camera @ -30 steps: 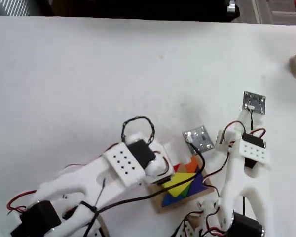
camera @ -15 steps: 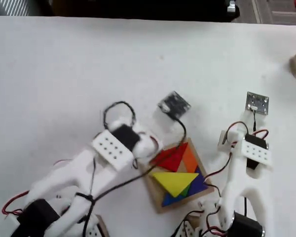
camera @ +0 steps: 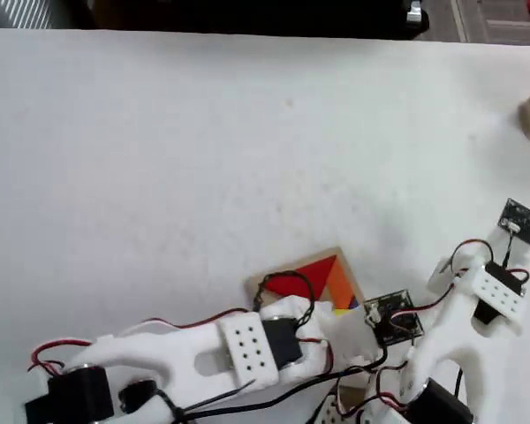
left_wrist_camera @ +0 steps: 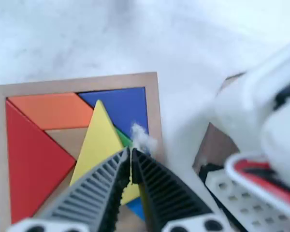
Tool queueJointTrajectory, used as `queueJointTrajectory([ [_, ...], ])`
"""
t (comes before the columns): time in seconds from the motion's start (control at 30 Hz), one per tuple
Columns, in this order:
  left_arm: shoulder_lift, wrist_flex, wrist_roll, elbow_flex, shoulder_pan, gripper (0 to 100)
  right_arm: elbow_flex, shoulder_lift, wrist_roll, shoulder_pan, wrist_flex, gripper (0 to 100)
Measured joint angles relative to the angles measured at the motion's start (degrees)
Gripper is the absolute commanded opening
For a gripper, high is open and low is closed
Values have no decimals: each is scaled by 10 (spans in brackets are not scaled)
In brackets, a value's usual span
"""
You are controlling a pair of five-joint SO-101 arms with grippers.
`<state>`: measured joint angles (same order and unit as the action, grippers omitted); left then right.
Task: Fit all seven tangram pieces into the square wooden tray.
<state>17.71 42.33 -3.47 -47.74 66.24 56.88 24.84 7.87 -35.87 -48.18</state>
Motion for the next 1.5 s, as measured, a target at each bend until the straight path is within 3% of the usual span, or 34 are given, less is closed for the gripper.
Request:
queueJointTrajectory([
  [0.2,-145,-55,8,53,-18,24,0,0,0,10,0,113],
  [0.37,-258,18,10,178,-23,24,0,0,0,8,0,113],
  [0.57,-285,40,10,215,-35,23,0,0,0,8,0,113],
  [0.83,-275,54,11,220,-77,23,0,0,0,10,0,113],
  [1.23,-201,84,12,212,-269,23,0,0,0,13,0,113],
  [1.4,-114,126,11,187,-271,23,0,0,0,13,0,113],
  [1.5,-32,154,11,160,-316,23,2,0,0,13,9,112],
])
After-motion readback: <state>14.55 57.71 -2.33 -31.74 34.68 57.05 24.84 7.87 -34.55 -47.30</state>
